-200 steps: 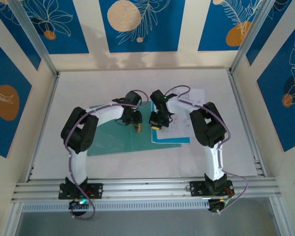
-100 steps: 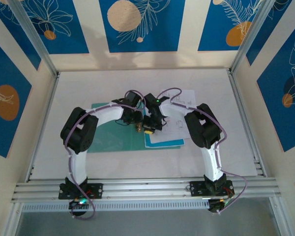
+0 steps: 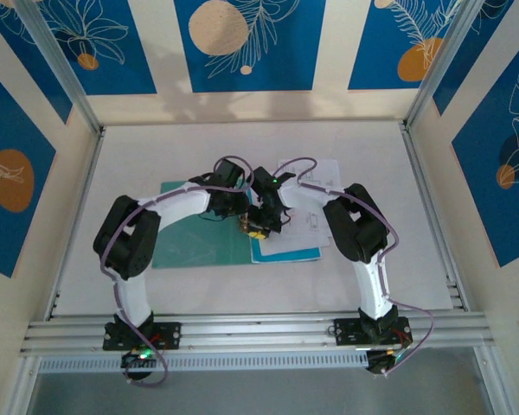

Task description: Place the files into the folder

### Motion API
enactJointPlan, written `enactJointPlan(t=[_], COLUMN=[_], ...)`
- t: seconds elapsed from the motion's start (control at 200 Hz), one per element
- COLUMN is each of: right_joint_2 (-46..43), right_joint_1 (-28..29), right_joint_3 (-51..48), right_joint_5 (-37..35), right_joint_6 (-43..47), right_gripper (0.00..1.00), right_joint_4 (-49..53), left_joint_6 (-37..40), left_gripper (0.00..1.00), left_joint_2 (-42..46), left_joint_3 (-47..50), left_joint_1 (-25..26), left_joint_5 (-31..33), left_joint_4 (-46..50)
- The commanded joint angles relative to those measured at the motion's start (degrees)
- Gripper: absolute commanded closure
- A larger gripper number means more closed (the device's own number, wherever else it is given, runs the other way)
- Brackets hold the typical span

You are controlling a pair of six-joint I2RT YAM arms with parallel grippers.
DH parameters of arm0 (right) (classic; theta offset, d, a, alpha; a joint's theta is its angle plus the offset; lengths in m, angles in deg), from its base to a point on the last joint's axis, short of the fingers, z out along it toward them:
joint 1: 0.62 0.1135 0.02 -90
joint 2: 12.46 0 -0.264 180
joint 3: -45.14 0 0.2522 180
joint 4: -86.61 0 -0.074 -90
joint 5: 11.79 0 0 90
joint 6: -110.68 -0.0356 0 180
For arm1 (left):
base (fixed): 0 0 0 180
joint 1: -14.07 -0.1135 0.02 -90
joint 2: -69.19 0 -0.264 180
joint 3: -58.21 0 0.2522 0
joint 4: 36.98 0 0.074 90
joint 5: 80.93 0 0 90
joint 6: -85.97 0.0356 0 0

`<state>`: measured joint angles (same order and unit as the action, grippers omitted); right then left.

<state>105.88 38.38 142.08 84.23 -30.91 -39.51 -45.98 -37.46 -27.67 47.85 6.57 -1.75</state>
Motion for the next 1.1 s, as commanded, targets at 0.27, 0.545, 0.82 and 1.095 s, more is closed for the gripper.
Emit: enactJointPlan(t=[0.27, 0.545, 0.82, 1.095], right_joint_2=[-15.33, -20.04, -13.89, -11.19], right_joint_1=[-9.49, -33.19, -42.07, -42.14], right_joint_3=[-7.58, -17.23, -15.80, -15.41], right_joint_5=[1.86, 5.19, 6.05, 4.49], right_joint_6=[0.69, 7.42, 11.03, 11.17], right_gripper=[0.71, 0.71, 0.72, 0.73], right_joint_4=[0.15, 0.07, 0.73, 1.05], left_joint_6=[-3.14, -6.86, -7.75, -6.76], left_gripper=[0.57, 0.54, 0.53, 0.53], left_joint_2=[3.11, -7.74, -12.89, -14.47], left_joint_3=[-3.79, -11.55, -14.05, -14.54], left_joint_1=[5.60, 9.94, 11.01, 11.22], left_joint_5=[-3.07, -7.84, -10.33, -8.60], left_joint_4=[-0.49, -5.20, -7.89, -6.07])
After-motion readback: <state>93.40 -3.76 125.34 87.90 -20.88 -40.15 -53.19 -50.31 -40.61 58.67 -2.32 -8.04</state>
